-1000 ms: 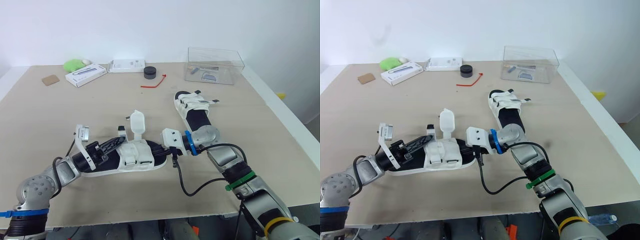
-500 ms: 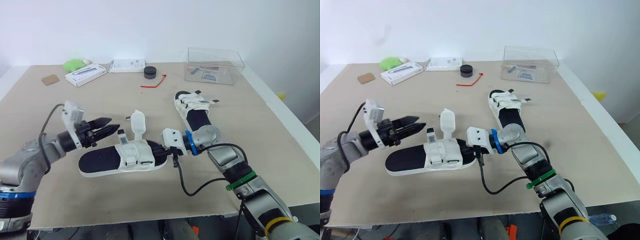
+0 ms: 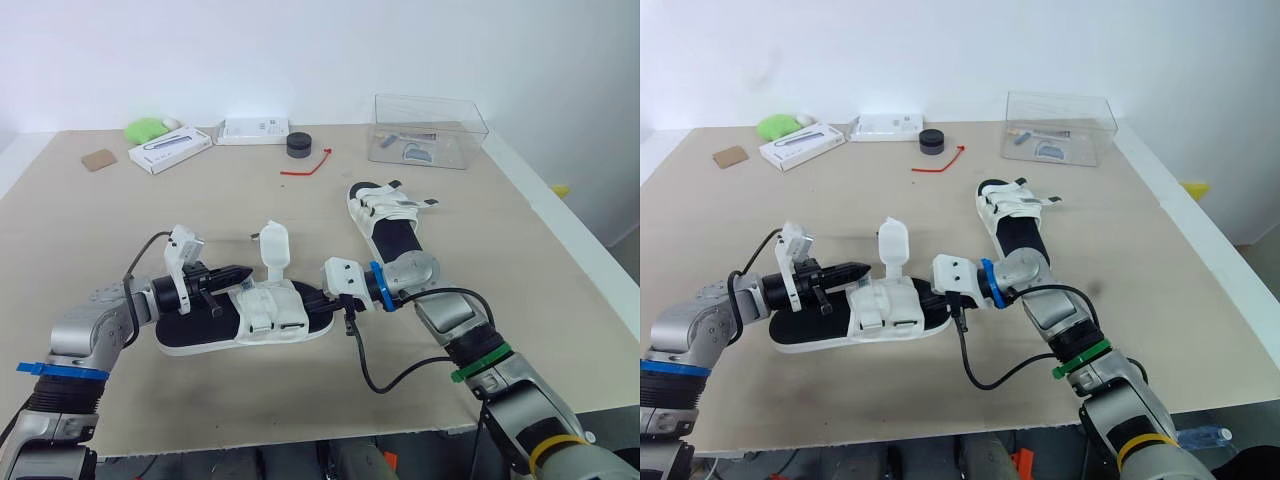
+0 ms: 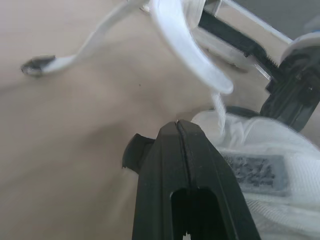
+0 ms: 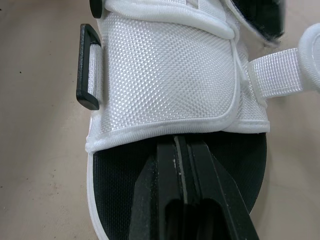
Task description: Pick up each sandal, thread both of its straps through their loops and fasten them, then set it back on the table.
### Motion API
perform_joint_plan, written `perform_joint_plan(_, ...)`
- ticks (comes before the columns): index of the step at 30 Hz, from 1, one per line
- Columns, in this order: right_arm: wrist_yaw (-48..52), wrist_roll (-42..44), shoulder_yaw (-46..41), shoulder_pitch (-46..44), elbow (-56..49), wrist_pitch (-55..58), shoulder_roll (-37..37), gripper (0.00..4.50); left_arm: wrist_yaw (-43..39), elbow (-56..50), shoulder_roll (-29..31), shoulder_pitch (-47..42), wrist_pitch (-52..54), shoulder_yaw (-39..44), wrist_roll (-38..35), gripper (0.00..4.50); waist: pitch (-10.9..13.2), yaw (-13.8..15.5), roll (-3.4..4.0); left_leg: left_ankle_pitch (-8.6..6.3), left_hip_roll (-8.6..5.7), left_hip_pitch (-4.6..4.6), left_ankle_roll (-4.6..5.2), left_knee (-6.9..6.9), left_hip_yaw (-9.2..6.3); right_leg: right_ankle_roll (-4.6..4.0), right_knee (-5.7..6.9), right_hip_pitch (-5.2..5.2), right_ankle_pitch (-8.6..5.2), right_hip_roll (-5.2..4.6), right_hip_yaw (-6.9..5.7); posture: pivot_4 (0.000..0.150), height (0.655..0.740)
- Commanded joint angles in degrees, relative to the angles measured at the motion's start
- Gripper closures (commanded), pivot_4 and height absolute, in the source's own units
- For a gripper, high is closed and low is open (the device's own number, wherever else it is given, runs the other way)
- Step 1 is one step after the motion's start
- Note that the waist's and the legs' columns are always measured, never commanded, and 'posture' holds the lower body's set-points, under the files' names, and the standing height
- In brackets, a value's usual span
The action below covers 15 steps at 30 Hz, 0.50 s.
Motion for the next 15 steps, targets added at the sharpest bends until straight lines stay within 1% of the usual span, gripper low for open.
perform_joint_plan(1, -0.5, -3.6, 1.9, 1.5, 2.2, 1.4, -1.4, 4.5, -1.8, 0.8, 0.3, -1.9, 1.3, -0.4, 1.3, 4.48, 0.0, 0.0, 0.0, 0.0, 0.0, 0.0, 0.0, 0.0, 0.0, 0.0, 0.0, 0.0, 0.0, -0.01, -0.01, 0.15, 0.74)
perform_joint_plan(7, -0.7, -3.6, 1.9, 1.1, 2.8, 1.4, -0.9, 4.5, -4.3, -1.1, -1.8, -2.9, 5.8, 0.1, -1.8, 4.48, 0.0, 0.0, -0.01, 0.0, 0.0, 0.0, 0.0, 0.0, -0.01, 0.01, 0.01, 0.01, 0.01, 0.0, 0.0, 0.15, 0.74)
perform_joint_plan(9, -0.7, -3.7, 1.9, 1.0, 2.9, 1.4, -0.9, 4.5, -4.1, -0.3, -1.8, -3.7, 5.6, 0.1, -0.5, 4.48, 0.0, 0.0, -0.01, 0.0, 0.0, 0.0, 0.0, 0.0, -0.01, 0.01, 0.0, 0.01, 0.01, 0.0, 0.0, 0.15, 0.74)
perform_joint_plan(11, -0.8, -3.7, 1.9, 0.9, 3.0, 1.4, -0.9, 4.5, -2.9, 2.2, -1.5, -5.5, 4.6, 0.7, 1.5, 4.48, 0.0, 0.0, -0.01, 0.0, 0.0, 0.01, 0.0, 0.0, -0.02, 0.02, 0.01, 0.01, 0.01, 0.0, 0.0, 0.15, 0.74)
perform_joint_plan(13, -0.9, -3.7, 1.9, 0.9, 3.0, 1.4, -0.9, 4.5, 0.5, 6.8, -1.9, -8.6, 4.3, 2.8, 3.1, 4.48, 0.0, 0.0, -0.02, 0.01, -0.01, 0.01, 0.0, 0.01, -0.05, 0.01, 0.02, 0.02, 0.01, 0.02, -0.03, 0.15, 0.74)
perform_joint_plan(15, -1.0, -3.7, 1.9, 0.9, 3.1, 1.4, -0.9, 4.5, 2.7, 11.1, -2.9, -12.0, 5.8, 6.5, 1.3, 4.48, 0.0, 0.0, -0.01, 0.02, -0.01, 0.01, 0.02, 0.02, -0.09, 0.03, 0.02, 0.02, 0.03, 0.04, -0.04, 0.15, 0.74)
